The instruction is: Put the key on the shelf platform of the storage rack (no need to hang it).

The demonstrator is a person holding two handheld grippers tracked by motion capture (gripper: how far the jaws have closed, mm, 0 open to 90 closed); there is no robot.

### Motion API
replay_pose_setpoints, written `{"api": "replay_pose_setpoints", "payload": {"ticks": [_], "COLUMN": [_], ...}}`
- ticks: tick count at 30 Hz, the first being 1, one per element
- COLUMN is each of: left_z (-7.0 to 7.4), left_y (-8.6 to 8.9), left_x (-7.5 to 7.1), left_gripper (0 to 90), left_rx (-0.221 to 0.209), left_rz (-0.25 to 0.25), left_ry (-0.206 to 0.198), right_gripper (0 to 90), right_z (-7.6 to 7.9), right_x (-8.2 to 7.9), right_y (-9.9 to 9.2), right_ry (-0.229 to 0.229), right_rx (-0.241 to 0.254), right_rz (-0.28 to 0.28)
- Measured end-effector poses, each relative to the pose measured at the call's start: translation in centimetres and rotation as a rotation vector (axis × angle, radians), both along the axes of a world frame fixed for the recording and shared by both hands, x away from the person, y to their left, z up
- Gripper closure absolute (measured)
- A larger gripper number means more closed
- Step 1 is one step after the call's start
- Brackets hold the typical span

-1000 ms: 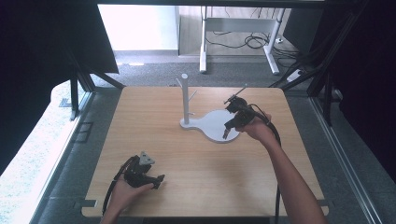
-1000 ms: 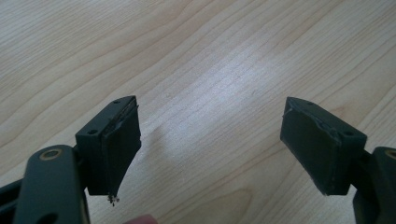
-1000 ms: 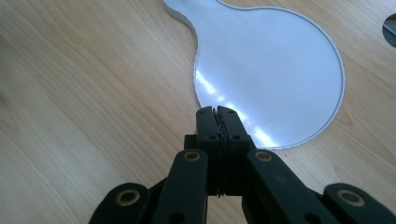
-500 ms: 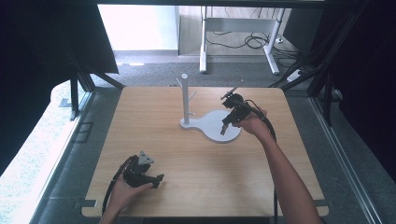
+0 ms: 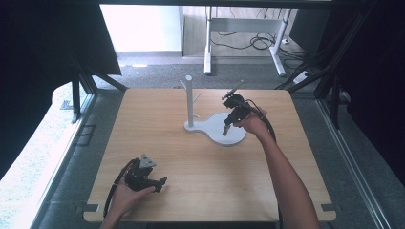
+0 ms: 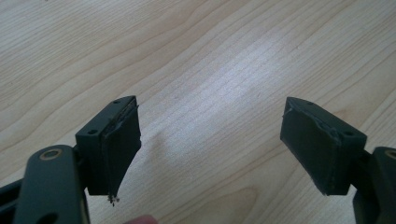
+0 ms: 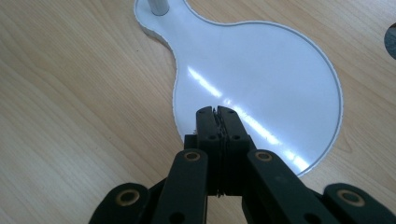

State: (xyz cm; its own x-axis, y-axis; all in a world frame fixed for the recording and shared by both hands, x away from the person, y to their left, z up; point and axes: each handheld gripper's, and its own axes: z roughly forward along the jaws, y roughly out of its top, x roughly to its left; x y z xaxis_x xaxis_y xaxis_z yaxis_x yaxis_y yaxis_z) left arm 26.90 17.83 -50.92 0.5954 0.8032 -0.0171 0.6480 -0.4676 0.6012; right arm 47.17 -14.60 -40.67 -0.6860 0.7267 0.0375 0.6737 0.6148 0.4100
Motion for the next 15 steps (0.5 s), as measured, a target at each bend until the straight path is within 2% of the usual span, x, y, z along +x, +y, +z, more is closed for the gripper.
{"api": "replay_pose_setpoints", "payload": {"ticks": [8,15], "left_z": [0.0,0.0], "left_y": [-0.1,-0.1], "left_x": [0.0,0.0], "left_gripper": [20.6,20.6], "left_rx": [-0.001,0.001], "left_rz": [-0.006,-0.007], "left_ry": [0.0,0.003], "right_gripper": [89.5,89.5], "right_z": [-0.4,-0.9], "right_x": [1.0,2.0], "right_y": [0.6,0.9], "right_ry": [0.014,0.004], "right_rx": [0.013,-0.009], "right_rz": [-0.008,-0.029]}}
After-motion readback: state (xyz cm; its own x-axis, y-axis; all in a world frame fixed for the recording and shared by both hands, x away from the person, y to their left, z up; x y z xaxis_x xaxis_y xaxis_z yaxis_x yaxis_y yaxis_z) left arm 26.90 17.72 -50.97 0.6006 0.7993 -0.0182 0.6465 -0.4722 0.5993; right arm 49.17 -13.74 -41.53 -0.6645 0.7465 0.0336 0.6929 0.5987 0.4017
